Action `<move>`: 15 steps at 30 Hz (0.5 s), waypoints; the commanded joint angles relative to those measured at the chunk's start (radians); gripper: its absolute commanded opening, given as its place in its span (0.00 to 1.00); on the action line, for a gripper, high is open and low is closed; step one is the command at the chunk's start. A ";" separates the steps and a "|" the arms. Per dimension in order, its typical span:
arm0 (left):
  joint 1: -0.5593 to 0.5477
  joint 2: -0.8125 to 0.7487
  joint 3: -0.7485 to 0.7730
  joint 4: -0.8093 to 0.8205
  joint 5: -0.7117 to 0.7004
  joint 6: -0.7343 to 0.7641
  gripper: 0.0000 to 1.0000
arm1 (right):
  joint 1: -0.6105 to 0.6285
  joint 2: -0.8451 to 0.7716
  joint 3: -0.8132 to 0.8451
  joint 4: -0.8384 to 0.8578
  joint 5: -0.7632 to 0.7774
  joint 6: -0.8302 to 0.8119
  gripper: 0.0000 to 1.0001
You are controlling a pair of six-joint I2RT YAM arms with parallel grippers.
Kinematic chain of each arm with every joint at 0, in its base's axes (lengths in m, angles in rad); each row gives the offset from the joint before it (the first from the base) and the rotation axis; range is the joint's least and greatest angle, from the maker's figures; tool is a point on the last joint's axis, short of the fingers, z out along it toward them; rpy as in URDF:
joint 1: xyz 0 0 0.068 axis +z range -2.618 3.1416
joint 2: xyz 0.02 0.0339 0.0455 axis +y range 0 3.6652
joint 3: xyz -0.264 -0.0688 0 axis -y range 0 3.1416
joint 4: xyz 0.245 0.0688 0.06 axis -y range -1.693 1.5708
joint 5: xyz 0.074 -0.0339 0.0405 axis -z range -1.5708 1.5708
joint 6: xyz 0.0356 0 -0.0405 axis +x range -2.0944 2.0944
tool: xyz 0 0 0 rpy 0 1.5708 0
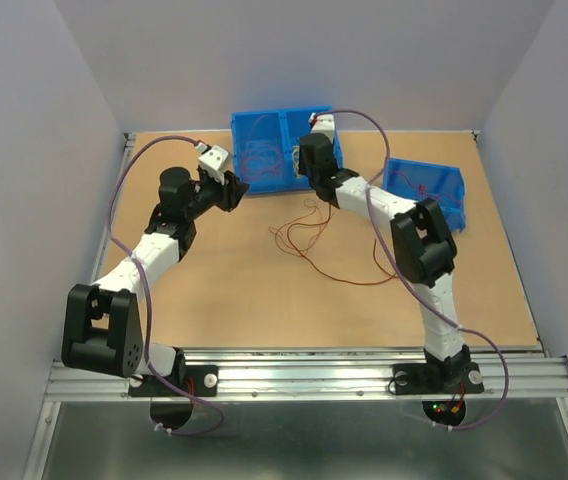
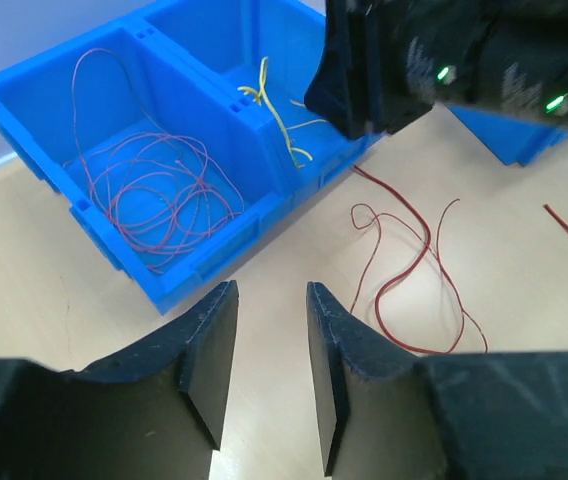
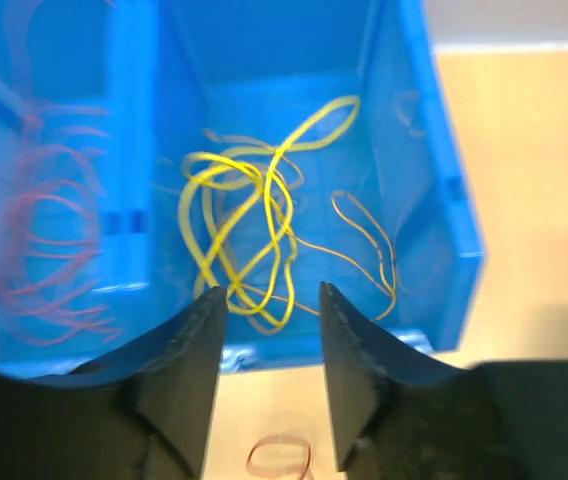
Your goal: Untangle the cables
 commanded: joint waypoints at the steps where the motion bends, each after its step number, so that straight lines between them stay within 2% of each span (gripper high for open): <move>1: -0.049 -0.070 -0.014 0.042 -0.063 0.062 0.47 | 0.020 -0.294 -0.085 0.040 -0.060 0.022 0.50; 6: -0.097 -0.051 -0.013 0.023 -0.082 0.121 0.56 | 0.060 -0.502 -0.341 -0.013 -0.111 0.063 0.54; 10: -0.153 0.024 0.042 -0.055 -0.117 0.171 0.58 | 0.065 -0.651 -0.557 -0.013 -0.189 0.115 0.61; 15: -0.183 0.105 0.099 -0.119 -0.181 0.201 0.63 | 0.071 -0.718 -0.687 -0.016 -0.413 0.215 0.66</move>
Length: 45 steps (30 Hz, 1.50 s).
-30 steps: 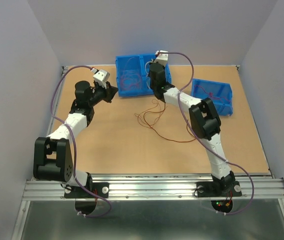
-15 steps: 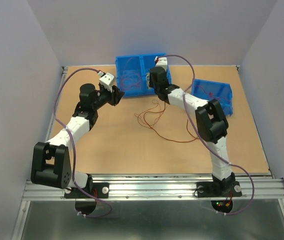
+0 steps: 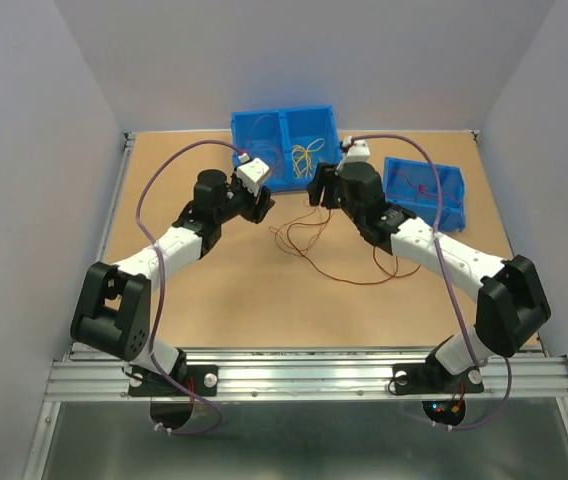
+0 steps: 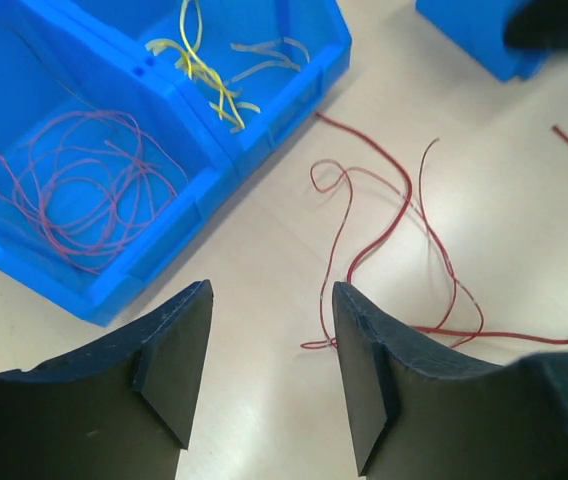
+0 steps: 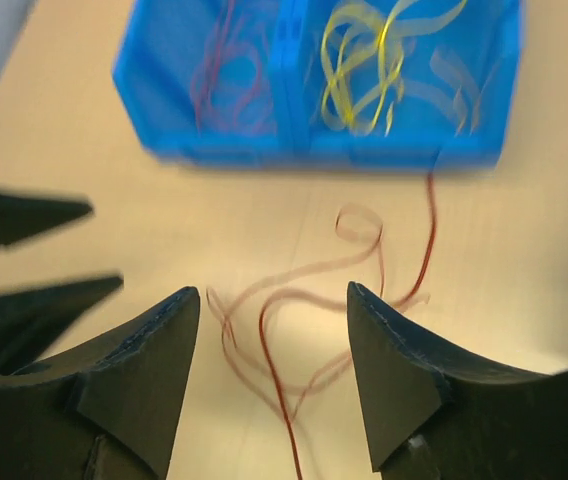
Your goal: Untangle the cables
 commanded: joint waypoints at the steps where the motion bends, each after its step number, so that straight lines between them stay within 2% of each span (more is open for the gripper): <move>1: -0.009 0.050 0.076 -0.058 -0.060 0.051 0.65 | 0.007 -0.001 -0.106 -0.037 -0.184 0.093 0.67; 5: -0.015 0.086 0.093 -0.078 -0.065 0.067 0.74 | 0.032 0.038 -0.119 -0.059 -0.189 0.102 0.68; 6: -0.017 0.093 0.098 -0.078 -0.076 0.068 0.75 | 0.033 0.056 -0.104 -0.112 -0.195 0.096 0.60; 7: -0.017 0.098 0.100 -0.081 -0.082 0.071 0.75 | 0.038 0.087 -0.093 -0.132 -0.185 0.091 0.56; 9: -0.017 0.103 0.104 -0.085 -0.106 0.076 0.75 | 0.045 0.105 -0.104 -0.142 -0.156 0.097 0.55; 14: -0.017 0.080 0.087 -0.065 -0.134 0.082 0.76 | 0.048 0.174 -0.098 -0.143 -0.131 0.123 0.55; 17: -0.018 0.069 0.078 -0.059 -0.143 0.087 0.75 | 0.052 0.217 -0.096 -0.145 -0.083 0.181 0.58; 21: -0.018 0.052 0.063 -0.043 -0.156 0.090 0.75 | 0.059 0.260 -0.081 -0.145 -0.094 0.211 0.61; 30: -0.017 0.035 0.054 -0.036 -0.140 0.090 0.75 | 0.073 0.322 -0.082 -0.114 -0.017 0.281 0.59; 32: -0.017 0.031 0.052 -0.035 -0.137 0.088 0.75 | 0.073 0.326 -0.093 -0.082 -0.022 0.286 0.52; 36: -0.018 0.023 0.047 -0.034 -0.136 0.088 0.75 | 0.073 0.319 -0.094 -0.047 -0.069 0.277 0.29; 37: -0.018 0.023 0.047 -0.032 -0.130 0.087 0.75 | 0.073 0.306 -0.099 -0.039 -0.083 0.266 0.11; 38: -0.017 0.017 0.044 -0.032 -0.125 0.090 0.75 | 0.075 0.282 -0.107 -0.030 -0.103 0.254 0.03; 42: -0.017 0.008 0.034 -0.029 -0.059 0.105 0.75 | 0.073 0.113 -0.189 0.076 -0.155 0.170 0.01; 45: -0.018 -0.011 0.021 -0.026 0.001 0.119 0.75 | 0.073 -0.089 -0.310 0.215 -0.243 0.122 0.01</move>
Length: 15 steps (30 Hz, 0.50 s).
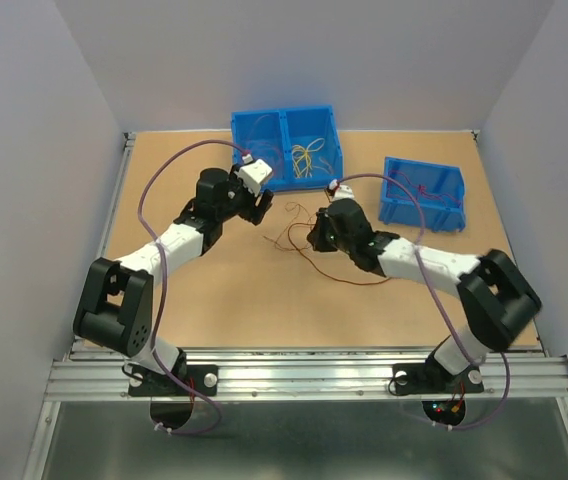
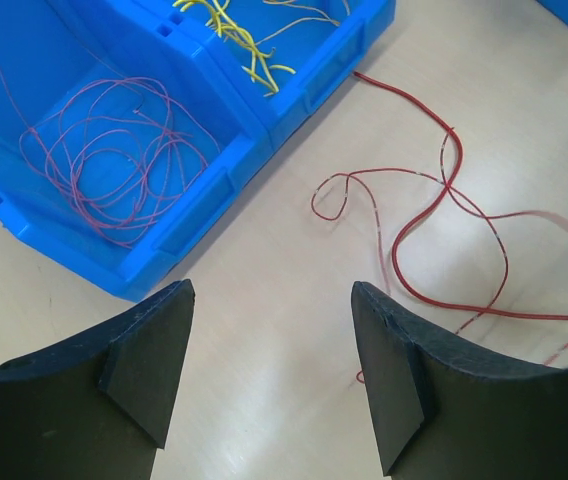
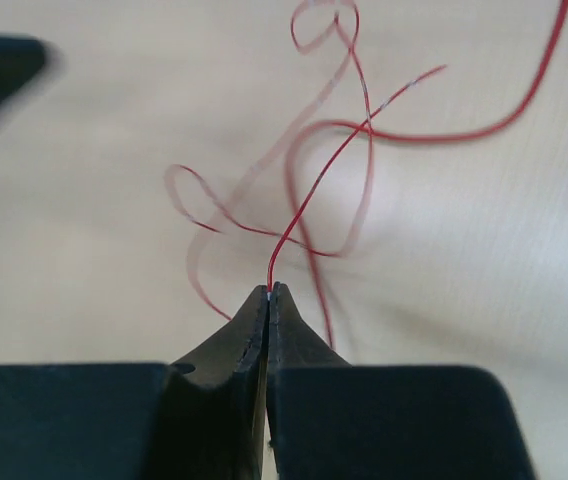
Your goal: Untangle the cables
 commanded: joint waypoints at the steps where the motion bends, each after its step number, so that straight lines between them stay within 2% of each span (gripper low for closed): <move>1: -0.005 -0.084 -0.033 0.058 0.096 0.032 0.75 | 0.005 -0.333 -0.130 0.286 -0.126 -0.091 0.01; 3: -0.004 -0.109 -0.051 0.073 0.110 0.038 0.75 | 0.005 -0.449 -0.235 0.395 -0.150 -0.110 0.00; 5: -0.005 -0.152 -0.085 0.102 0.134 0.041 0.75 | 0.007 -0.580 -0.284 0.433 -0.145 -0.122 0.00; 7: -0.004 -0.181 -0.105 0.116 0.188 0.050 0.75 | 0.007 -0.644 -0.330 0.457 -0.122 -0.133 0.01; 12: -0.005 -0.250 -0.154 0.136 0.306 0.078 0.76 | 0.005 -0.710 -0.351 0.474 -0.111 -0.145 0.01; 15: -0.004 -0.255 -0.168 0.135 0.406 0.102 0.81 | 0.005 -0.712 -0.350 0.474 -0.119 -0.145 0.01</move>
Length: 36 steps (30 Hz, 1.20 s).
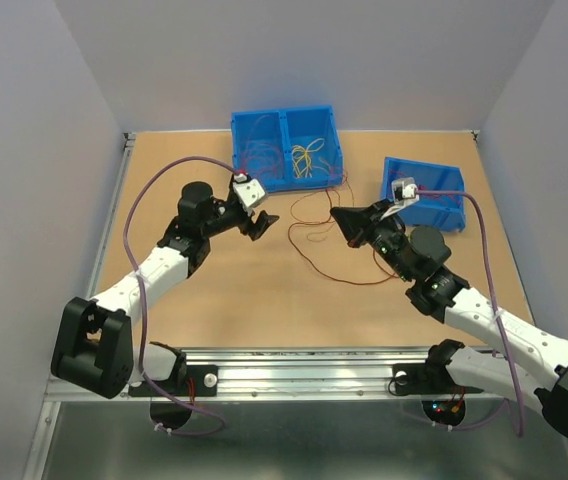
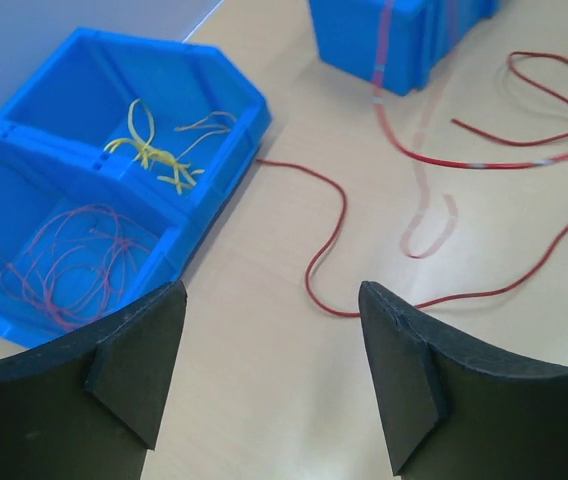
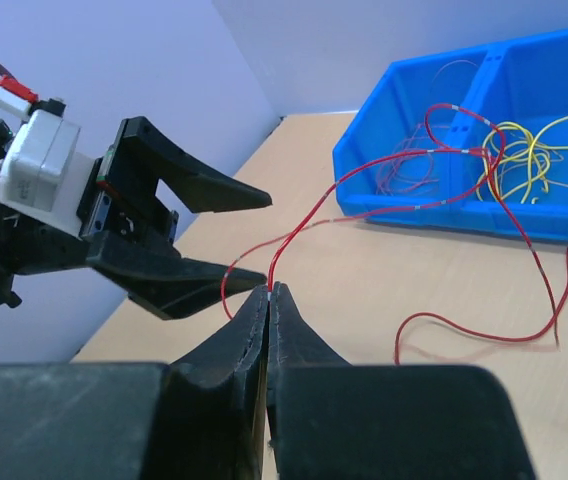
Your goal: Untangle the cables
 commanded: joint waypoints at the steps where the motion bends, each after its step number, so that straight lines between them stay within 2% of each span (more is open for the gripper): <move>1: -0.007 -0.023 -0.020 0.051 0.200 0.048 0.83 | 0.007 0.004 -0.020 0.050 -0.019 -0.026 0.01; 2: -0.011 -0.009 -0.019 0.047 0.215 0.055 0.84 | 0.005 0.007 -0.016 0.050 -0.023 -0.027 0.01; 3: -0.028 0.000 -0.016 0.047 0.196 0.054 0.95 | 0.005 0.011 -0.013 0.050 -0.039 -0.027 0.01; 10: -0.051 0.098 -0.013 0.152 0.164 -0.009 0.95 | 0.005 0.022 0.013 0.050 -0.194 -0.025 0.01; 19: -0.051 0.174 0.021 0.157 0.222 -0.035 0.96 | 0.005 0.039 0.033 0.073 -0.386 -0.013 0.01; 25: -0.051 0.204 0.027 0.169 0.280 -0.049 0.96 | 0.005 0.028 0.026 0.093 -0.409 -0.007 0.00; 36: -0.050 0.188 0.027 0.146 0.297 -0.043 0.95 | 0.005 0.010 0.006 0.087 -0.346 0.001 0.01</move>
